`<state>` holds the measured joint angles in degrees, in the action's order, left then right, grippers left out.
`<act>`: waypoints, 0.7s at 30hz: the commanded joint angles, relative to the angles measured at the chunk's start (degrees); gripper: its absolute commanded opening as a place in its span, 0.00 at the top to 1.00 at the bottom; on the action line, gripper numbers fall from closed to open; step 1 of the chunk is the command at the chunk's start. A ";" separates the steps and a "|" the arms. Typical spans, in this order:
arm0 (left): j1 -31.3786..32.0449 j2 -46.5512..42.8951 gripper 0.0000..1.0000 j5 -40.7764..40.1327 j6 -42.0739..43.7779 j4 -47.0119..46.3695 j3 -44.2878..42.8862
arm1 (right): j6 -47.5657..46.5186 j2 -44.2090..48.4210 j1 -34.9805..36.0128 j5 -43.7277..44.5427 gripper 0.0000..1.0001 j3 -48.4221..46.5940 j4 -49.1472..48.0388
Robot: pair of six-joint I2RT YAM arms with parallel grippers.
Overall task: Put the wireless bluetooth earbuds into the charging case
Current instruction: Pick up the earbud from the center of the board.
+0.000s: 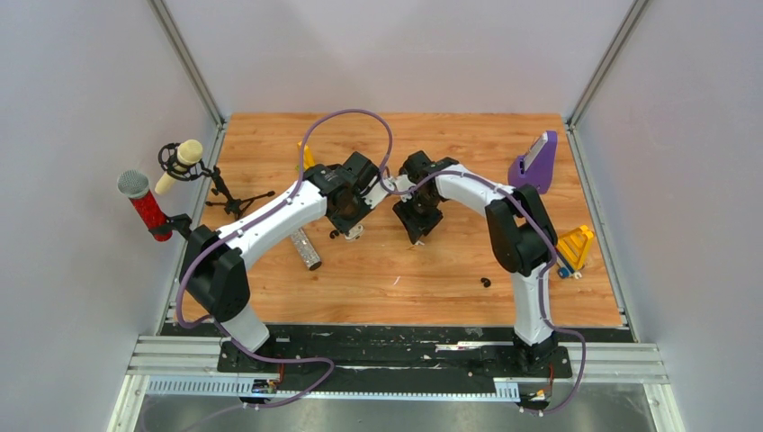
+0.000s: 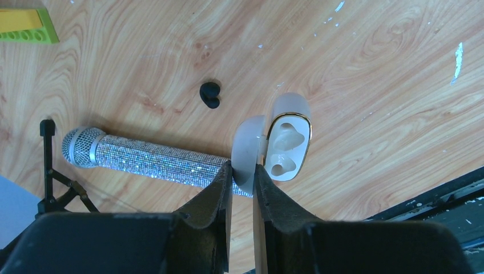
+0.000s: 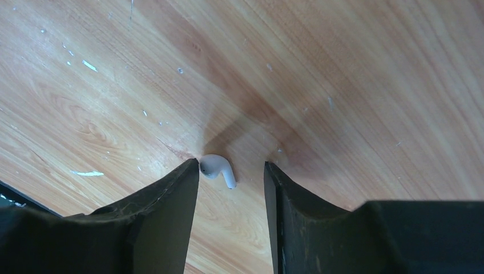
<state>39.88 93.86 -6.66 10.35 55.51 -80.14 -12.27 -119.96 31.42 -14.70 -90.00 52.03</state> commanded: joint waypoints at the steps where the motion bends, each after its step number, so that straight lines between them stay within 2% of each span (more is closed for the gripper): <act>1: 1.61 -1.61 0.83 2.82 2.19 -3.64 -0.10 | -1.86 0.62 3.98 1.38 0.53 -0.69 0.08; 9: 1.69 -1.64 0.83 3.12 2.06 -3.67 -0.06 | -2.14 0.49 6.99 5.41 0.54 0.26 -0.49; 21: 1.72 -2.52 0.83 3.56 2.09 -4.05 0.44 | -3.03 0.48 9.48 12.82 0.71 2.53 -1.88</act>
<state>39.75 93.32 -6.59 9.45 55.64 -79.42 -12.64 -119.72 37.58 -4.99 -89.14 52.31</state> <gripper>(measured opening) 0.224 0.312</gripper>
